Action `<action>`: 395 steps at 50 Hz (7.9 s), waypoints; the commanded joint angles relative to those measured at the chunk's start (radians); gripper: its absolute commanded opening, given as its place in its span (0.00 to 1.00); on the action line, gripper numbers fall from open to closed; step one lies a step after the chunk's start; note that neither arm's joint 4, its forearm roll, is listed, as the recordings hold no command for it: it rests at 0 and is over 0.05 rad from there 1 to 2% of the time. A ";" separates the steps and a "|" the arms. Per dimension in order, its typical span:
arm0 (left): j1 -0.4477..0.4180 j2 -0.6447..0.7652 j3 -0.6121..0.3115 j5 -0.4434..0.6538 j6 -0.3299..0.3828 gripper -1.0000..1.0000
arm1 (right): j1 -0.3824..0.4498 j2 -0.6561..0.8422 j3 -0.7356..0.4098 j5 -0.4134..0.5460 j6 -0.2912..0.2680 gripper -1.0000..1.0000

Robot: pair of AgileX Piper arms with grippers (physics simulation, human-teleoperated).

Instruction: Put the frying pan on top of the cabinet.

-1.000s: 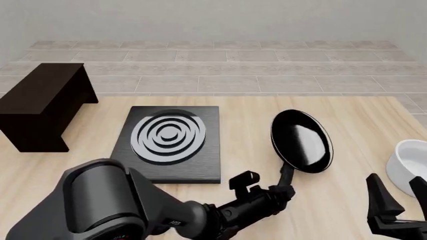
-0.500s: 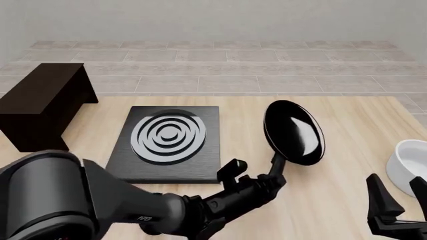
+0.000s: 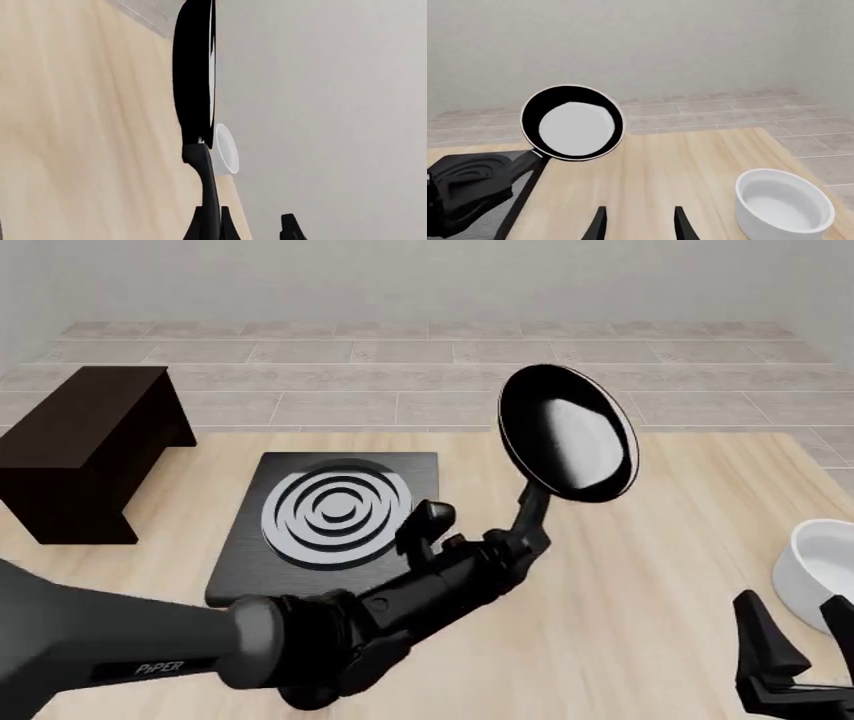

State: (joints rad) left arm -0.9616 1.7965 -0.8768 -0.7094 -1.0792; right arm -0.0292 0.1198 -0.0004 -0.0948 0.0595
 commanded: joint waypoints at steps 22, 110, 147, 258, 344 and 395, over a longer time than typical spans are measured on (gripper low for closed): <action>0.265 -0.321 -0.069 0.229 0.142 0.00 | 0.002 -0.012 0.000 0.010 0.001 1.00; 0.936 -0.455 -0.009 0.239 -0.143 0.00 | 0.006 0.007 0.000 -0.005 -0.002 1.00; 1.030 -0.401 0.040 0.172 -0.236 0.00 | 0.007 0.002 0.000 0.001 0.000 1.00; 1.170 -0.256 0.149 0.029 -0.362 0.00 | 0.009 0.048 0.000 -0.036 -0.008 1.00; 1.196 -0.205 0.207 -0.064 -0.391 0.00 | 0.013 0.052 0.000 -0.034 -0.010 1.00; 1.247 -0.255 0.275 -0.066 -0.341 1.00 | 0.018 0.056 0.000 -0.034 -0.016 1.00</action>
State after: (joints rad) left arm 0.2696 1.5595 -0.6278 -0.7703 -1.4300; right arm -0.0113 0.1888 -0.0005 -0.1428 0.0430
